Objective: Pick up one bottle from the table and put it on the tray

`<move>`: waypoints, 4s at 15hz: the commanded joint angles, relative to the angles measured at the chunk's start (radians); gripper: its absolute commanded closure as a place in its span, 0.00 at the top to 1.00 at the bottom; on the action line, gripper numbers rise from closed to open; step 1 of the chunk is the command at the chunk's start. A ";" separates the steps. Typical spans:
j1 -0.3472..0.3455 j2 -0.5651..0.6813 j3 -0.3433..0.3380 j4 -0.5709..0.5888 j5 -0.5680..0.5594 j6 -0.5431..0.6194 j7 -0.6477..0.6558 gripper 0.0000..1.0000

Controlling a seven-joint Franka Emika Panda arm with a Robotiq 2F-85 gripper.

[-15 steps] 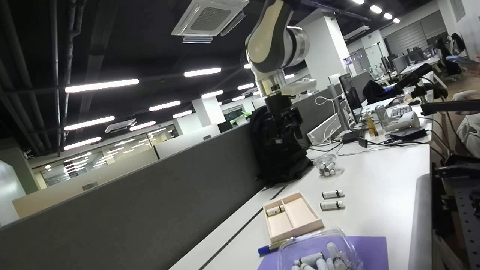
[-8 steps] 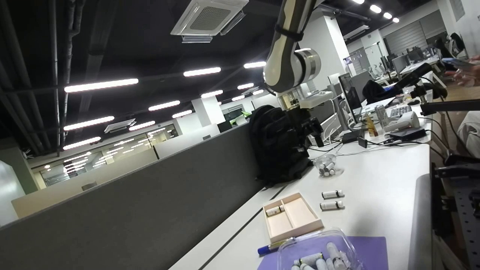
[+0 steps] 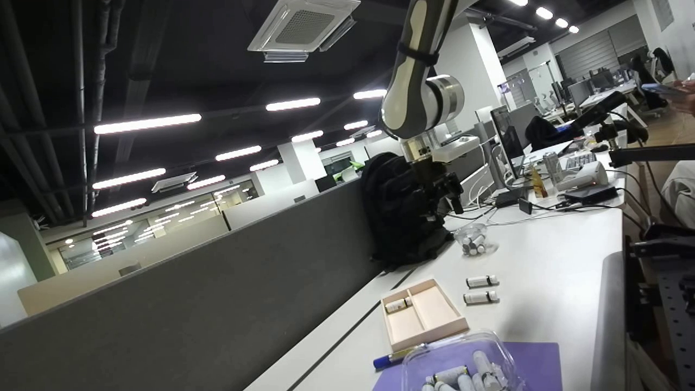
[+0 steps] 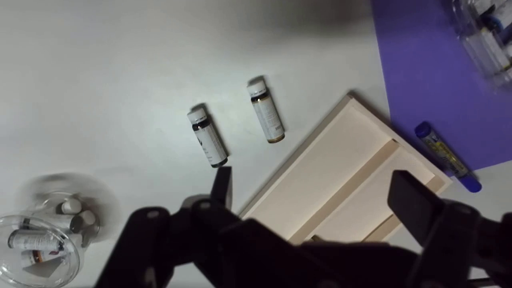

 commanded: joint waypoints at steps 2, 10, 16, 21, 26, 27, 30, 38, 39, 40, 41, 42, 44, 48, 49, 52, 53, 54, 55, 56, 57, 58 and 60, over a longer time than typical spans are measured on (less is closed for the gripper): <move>-0.013 0.126 -0.002 0.024 0.029 0.198 -0.023 1.00; -0.077 0.336 0.047 0.054 0.085 0.285 -0.167 1.00; -0.121 0.433 0.079 0.097 0.066 0.272 -0.242 1.00; -0.164 0.505 0.116 0.168 0.072 0.183 -0.312 1.00; -0.164 0.550 0.113 0.217 0.063 0.161 -0.304 0.99; -0.165 0.556 0.115 0.224 0.064 0.162 -0.305 0.74; -0.162 0.577 0.114 0.243 0.060 0.167 -0.299 0.63; -0.165 0.584 0.127 0.256 0.059 0.163 -0.306 0.07; -0.168 0.572 0.133 0.247 0.062 0.163 -0.314 0.03; -0.170 0.553 0.142 0.229 0.068 0.170 -0.322 0.07; -0.170 0.537 0.150 0.216 0.071 0.181 -0.325 0.07; -0.173 0.513 0.164 0.197 0.083 0.192 -0.330 0.07; -0.178 0.479 0.193 0.181 0.118 0.202 -0.321 0.07; -0.196 0.445 0.260 0.202 0.268 0.183 -0.305 0.07; -0.192 0.448 0.266 0.212 0.304 0.192 -0.296 0.07; -0.180 0.474 0.267 0.250 0.385 0.212 -0.272 0.07; -0.178 0.484 0.264 0.261 0.401 0.213 -0.265 0.07; -0.177 0.497 0.259 0.272 0.412 0.216 -0.255 0.07; -0.177 0.508 0.255 0.281 0.423 0.223 -0.247 0.07; -0.177 0.519 0.252 0.289 0.429 0.230 -0.237 0.07; -0.179 0.531 0.252 0.298 0.437 0.238 -0.230 0.07; -0.183 0.544 0.253 0.308 0.444 0.243 -0.221 0.07; -0.188 0.571 0.255 0.330 0.459 0.243 -0.201 0.07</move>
